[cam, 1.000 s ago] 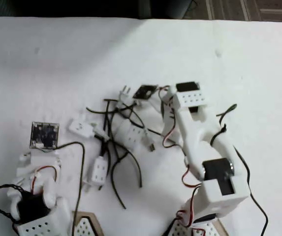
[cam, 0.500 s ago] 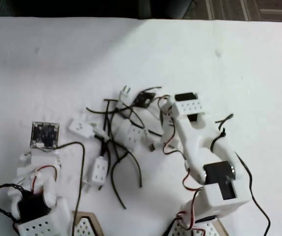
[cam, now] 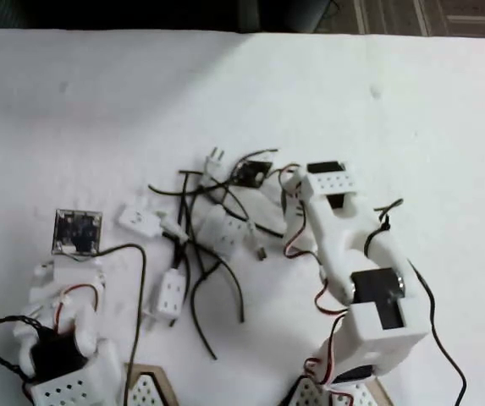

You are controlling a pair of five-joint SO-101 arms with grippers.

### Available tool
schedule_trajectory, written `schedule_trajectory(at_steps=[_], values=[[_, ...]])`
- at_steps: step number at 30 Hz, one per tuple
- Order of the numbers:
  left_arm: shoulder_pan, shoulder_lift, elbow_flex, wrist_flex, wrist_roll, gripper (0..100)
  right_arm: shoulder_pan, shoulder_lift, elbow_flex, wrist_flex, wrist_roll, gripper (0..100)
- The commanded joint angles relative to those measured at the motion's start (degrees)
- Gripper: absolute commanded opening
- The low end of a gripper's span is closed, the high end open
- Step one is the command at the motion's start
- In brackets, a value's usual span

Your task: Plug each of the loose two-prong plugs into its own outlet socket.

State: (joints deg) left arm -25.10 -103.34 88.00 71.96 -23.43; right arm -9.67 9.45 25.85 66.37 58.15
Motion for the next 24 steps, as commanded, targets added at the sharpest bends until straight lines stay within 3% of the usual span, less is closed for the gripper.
schedule_trajectory(at_steps=[1,15,24], values=[[-0.04,0.31,-0.35,-1.32,0.53,2,0.57,0.13,-0.53,0.22,0.97,10.9],[0.04,0.31,-0.35,-1.32,0.53,2,-0.22,-17.19,2.02,10.77,1.05,15.2],[2.95,0.31,0.53,-1.41,0.53,2,-0.84,-11.38,8.26,-1.54,1.23,15.2]])
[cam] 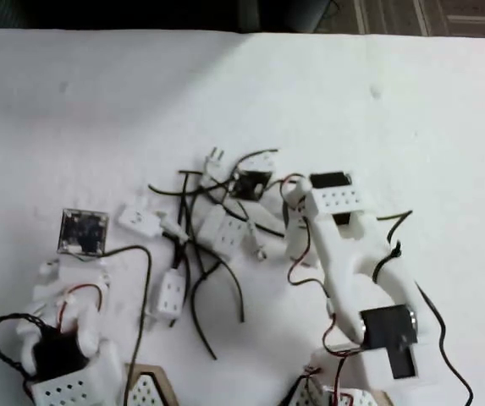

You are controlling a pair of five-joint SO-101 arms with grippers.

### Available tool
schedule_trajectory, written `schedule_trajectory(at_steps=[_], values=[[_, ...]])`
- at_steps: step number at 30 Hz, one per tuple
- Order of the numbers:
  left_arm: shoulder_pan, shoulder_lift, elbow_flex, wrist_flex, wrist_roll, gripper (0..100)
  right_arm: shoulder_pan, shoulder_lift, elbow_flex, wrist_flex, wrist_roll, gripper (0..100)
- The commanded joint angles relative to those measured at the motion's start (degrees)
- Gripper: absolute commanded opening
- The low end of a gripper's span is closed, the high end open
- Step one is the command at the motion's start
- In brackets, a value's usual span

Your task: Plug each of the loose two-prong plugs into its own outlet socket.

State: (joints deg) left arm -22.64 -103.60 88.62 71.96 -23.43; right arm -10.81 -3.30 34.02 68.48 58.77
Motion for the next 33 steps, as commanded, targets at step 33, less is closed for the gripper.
schedule_trajectory(at_steps=[33], values=[[0.57,0.57,-4.48,-1.67,0.53,2,8.40,-13.32,-13.01,20.18,-1.76,1.9]])
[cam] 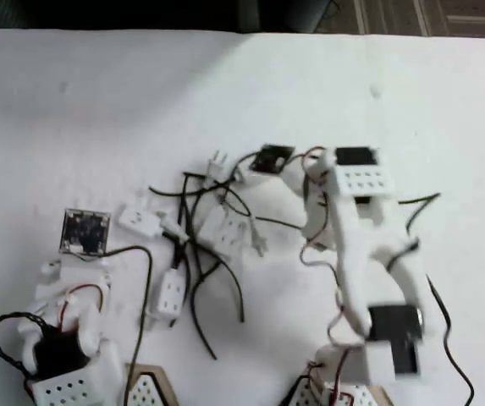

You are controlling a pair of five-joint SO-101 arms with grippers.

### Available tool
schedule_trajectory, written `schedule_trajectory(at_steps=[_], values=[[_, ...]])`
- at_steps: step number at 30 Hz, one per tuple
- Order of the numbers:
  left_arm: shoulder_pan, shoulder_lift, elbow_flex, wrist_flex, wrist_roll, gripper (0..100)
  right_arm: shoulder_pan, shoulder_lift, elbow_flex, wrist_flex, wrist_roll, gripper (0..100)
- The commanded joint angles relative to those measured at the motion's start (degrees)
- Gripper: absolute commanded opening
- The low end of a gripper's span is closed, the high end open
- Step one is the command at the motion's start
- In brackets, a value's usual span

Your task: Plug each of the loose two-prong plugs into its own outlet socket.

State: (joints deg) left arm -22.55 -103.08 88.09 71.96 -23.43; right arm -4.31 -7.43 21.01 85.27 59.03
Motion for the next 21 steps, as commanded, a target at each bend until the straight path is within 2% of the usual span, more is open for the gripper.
schedule_trajectory(at_steps=[1,4,8,14,18,21], values=[[0.48,0.04,-5.45,-1.49,0.53,2,2.33,-11.82,0.79,3.47,-2.90,1.9],[0.48,0.04,-10.55,-1.41,0.44,2,3.03,-19.65,4.22,3.38,-4.48,1.9],[1.71,0.40,-16.18,-1.32,-3.52,2,2.95,-31.69,7.56,3.38,-9.32,1.9],[5.93,0.48,-17.41,-1.32,-5.80,2,2.86,-48.04,12.04,1.80,-16.97,1.9],[9.54,1.63,-18.20,-1.32,-5.89,2,2.59,-54.11,17.93,-1.45,-20.84,1.9],[11.21,9.10,-21.27,-1.32,-6.07,2,2.59,-55.52,22.95,-4.97,-22.51,1.9]])
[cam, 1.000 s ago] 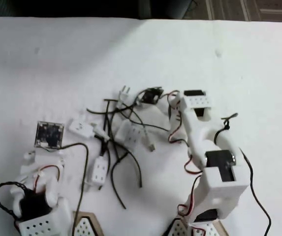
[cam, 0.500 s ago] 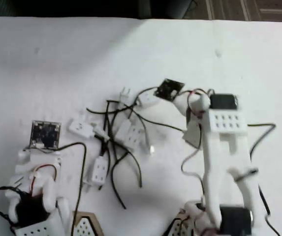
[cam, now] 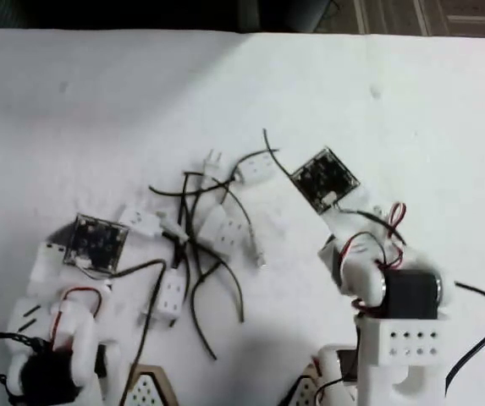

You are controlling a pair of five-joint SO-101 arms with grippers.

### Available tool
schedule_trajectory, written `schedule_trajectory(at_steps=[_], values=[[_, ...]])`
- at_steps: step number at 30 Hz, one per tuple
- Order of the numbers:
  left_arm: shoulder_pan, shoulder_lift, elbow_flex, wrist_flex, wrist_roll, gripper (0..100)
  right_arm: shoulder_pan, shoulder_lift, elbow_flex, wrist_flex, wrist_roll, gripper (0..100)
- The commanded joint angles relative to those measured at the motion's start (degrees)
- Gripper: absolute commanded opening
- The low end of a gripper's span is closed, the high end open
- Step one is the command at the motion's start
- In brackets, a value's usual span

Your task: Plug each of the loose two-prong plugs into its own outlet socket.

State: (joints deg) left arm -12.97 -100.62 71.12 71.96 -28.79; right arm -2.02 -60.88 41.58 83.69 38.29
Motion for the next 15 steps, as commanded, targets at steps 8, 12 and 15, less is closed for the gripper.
schedule_trajectory(at_steps=[8,12,15], values=[[5.58,40.92,-23.82,5.98,-0.79,2,0.31,-2.59,10.81,-11.12,-6.24,1.9],[10.07,50.95,-29.27,8.62,-0.53,2,0.66,-2.59,10.90,-11.65,-9.32,1.9],[12.70,55.87,-30.77,8.44,-0.53,4,0.66,-2.59,10.90,-11.56,-13.63,1.8]])
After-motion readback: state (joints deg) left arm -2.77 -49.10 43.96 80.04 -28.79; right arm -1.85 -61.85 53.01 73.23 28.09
